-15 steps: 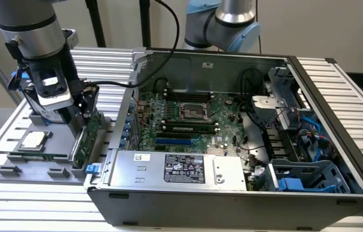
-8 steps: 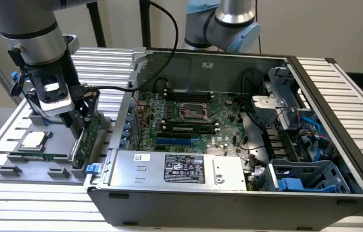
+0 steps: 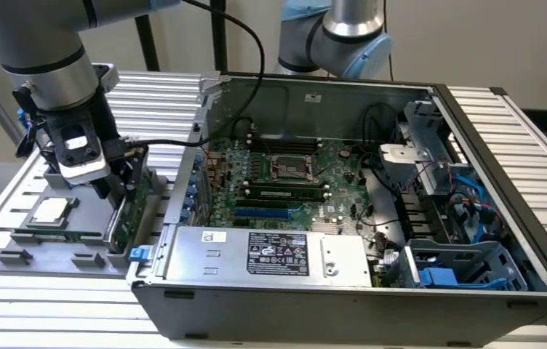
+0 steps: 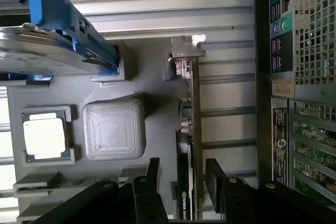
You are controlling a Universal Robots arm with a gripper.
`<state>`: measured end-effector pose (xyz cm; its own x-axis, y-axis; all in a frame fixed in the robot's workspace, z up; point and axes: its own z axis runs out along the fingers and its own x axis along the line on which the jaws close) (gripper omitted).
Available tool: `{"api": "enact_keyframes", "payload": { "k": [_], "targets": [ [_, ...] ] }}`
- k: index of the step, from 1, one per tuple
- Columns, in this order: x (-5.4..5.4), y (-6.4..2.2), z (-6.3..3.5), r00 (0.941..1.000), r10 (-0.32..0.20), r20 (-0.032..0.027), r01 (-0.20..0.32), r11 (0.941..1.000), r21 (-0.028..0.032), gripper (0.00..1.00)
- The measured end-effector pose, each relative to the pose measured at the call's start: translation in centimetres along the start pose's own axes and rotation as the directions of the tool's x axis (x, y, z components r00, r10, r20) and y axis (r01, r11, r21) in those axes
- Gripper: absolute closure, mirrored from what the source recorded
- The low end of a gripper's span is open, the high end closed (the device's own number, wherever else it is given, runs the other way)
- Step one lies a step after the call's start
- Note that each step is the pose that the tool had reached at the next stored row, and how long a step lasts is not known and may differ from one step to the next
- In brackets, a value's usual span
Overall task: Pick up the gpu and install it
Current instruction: 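Pick up the gpu and move the gpu toward the slot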
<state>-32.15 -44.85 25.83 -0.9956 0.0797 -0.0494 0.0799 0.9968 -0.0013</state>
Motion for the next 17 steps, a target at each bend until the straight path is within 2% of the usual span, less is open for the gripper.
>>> {"api": "enact_keyframes", "payload": {
  "k": [3,7,13,15,17],
  "targets": [
    [0.1,-0.08,0.42,0.9999,0.002,0.0110,-0.002,1.0000,-0.0007,0.00],
    [0.1,-0.12,1.05,0.9998,0.004,0.0197,-0.004,1.0000,-0.0024,0.00],
    [0.1,-0.11,1.53,0.9998,0.005,0.0206,-0.004,0.9999,-0.0144,0.00],
    [0.1,-0.11,1.55,0.9997,0.005,0.0230,-0.005,0.9998,-0.0190,0.00],
    [0.2,-0.12,1.57,0.9997,0.005,0.0242,-0.005,0.9998,-0.0207,0.00]
  ]
}}
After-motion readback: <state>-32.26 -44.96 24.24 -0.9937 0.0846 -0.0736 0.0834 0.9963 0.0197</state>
